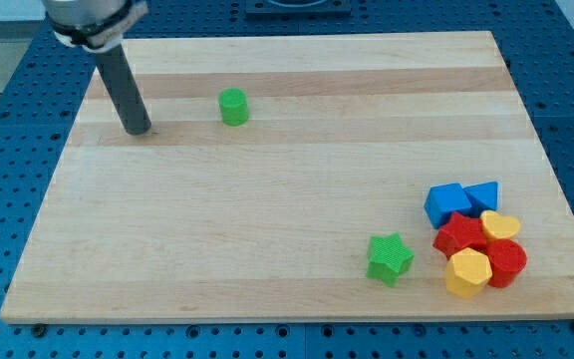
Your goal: Push the green circle diagonally to the green star
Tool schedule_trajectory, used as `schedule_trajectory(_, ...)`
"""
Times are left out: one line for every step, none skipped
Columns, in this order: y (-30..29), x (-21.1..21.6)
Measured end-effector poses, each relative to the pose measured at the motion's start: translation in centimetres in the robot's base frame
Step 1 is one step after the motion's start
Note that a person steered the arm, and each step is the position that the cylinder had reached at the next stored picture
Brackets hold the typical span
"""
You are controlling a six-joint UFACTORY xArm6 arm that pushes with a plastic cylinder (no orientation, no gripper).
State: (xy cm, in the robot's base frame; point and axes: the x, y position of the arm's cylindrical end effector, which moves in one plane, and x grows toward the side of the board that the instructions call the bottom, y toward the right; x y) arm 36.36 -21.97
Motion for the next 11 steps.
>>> schedule_trajectory(0.1,-3.2)
schedule_trajectory(3.6,-3.6)
schedule_trajectory(9.2,-2.2)
schedule_trajectory(15.8,-0.1)
schedule_trajectory(16.7,-1.1)
schedule_trajectory(16.4,-4.2)
schedule_trajectory(17.9,-4.3)
schedule_trajectory(21.4,-1.0)
schedule_trajectory(25.4,4.7)
schedule_trajectory(27.7,8.3)
schedule_trajectory(27.7,7.5)
